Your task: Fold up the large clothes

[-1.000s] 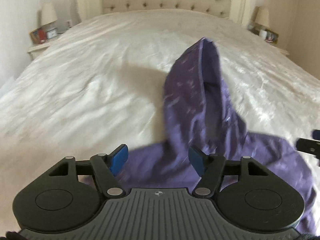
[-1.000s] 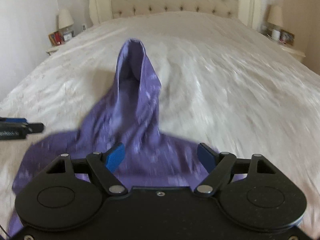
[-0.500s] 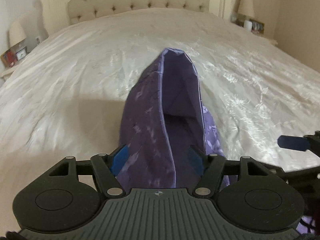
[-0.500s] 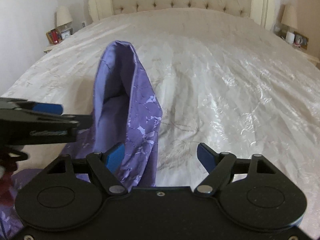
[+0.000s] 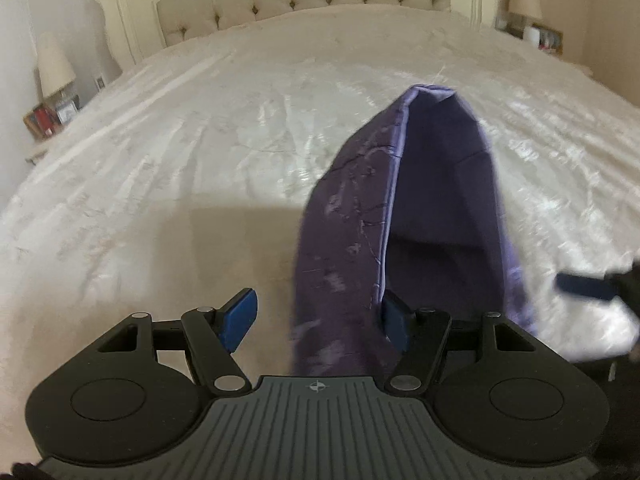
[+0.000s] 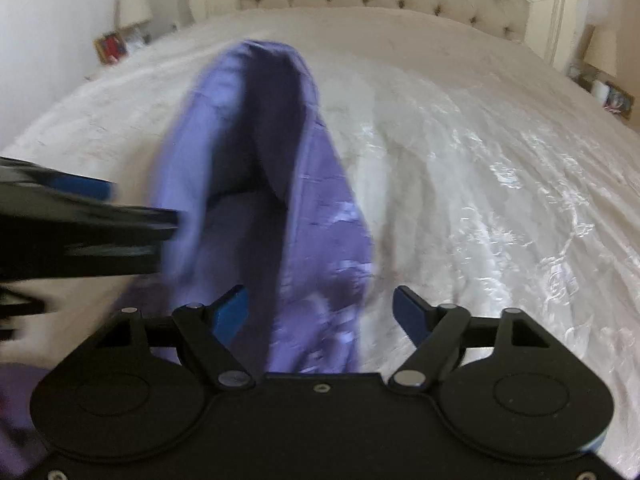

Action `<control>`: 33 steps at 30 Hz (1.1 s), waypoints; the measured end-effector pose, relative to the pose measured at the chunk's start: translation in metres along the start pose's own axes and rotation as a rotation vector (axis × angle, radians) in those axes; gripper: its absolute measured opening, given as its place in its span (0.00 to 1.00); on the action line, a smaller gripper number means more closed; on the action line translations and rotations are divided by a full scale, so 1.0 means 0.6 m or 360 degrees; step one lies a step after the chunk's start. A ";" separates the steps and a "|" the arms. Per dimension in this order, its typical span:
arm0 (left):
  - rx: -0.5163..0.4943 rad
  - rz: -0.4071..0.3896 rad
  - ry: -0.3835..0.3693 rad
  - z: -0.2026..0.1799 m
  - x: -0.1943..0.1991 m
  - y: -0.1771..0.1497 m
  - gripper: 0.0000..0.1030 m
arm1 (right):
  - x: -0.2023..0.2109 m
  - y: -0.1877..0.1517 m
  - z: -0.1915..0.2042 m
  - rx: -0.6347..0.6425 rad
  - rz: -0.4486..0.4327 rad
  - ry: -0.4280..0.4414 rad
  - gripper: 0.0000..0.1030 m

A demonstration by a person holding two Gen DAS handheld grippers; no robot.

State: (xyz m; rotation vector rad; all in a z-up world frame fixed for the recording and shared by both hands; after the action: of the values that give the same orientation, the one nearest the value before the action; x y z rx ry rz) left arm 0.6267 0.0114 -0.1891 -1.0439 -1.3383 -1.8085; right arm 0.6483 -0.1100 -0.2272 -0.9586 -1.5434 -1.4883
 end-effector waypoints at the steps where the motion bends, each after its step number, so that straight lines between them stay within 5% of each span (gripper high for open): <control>1: -0.0016 -0.0002 0.0024 0.007 -0.001 -0.004 0.63 | -0.005 0.002 -0.007 0.0003 0.0002 -0.0064 0.73; 5: -0.0096 -0.0018 0.0166 0.053 -0.001 -0.040 0.63 | 0.003 -0.016 -0.082 -0.0174 -0.0007 -0.0198 0.70; 8: -0.0105 0.0048 0.0195 0.092 -0.017 -0.071 0.68 | -0.003 -0.051 -0.139 -0.0330 0.0071 -0.0118 0.71; 10: -0.0144 0.0082 0.0139 0.102 -0.031 -0.090 0.68 | -0.008 -0.076 -0.150 -0.0321 0.0082 -0.0052 0.73; 14: -0.0325 0.0142 0.0213 0.080 -0.049 -0.121 0.68 | -0.021 -0.102 -0.141 -0.0241 0.0131 -0.0038 0.73; 22: -0.0383 0.0026 -0.0063 0.108 0.027 -0.152 0.68 | 0.011 -0.102 -0.185 -0.0264 0.0077 0.0260 0.76; 29: -0.0111 -0.0157 -0.0255 0.137 0.103 -0.114 0.68 | 0.097 -0.094 -0.159 -0.0083 -0.0079 0.0410 0.77; 30: -0.0086 -0.0164 -0.0271 0.134 0.098 -0.098 0.68 | 0.106 -0.083 -0.146 -0.0055 -0.0129 0.0441 0.76; 33: -0.0055 -0.0171 -0.0294 0.109 0.071 -0.058 0.68 | 0.096 -0.040 -0.097 0.0015 -0.0163 0.0577 0.44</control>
State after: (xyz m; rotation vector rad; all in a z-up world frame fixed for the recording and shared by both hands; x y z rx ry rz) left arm 0.5912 0.0821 -0.1563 -1.2024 -1.5027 -1.8553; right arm 0.6044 -0.1684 -0.1840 -0.5703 -1.3480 -1.6212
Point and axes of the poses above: each gripper's, at about its wrist camera, not at the fingertips, and x roughly against the way its jaws point, z to its left, y to its top, the point moved 3 cm from there along -x, roughly the way its jaws point, and after that the axes turned 14 degrees about z, right-handed, at the moved point
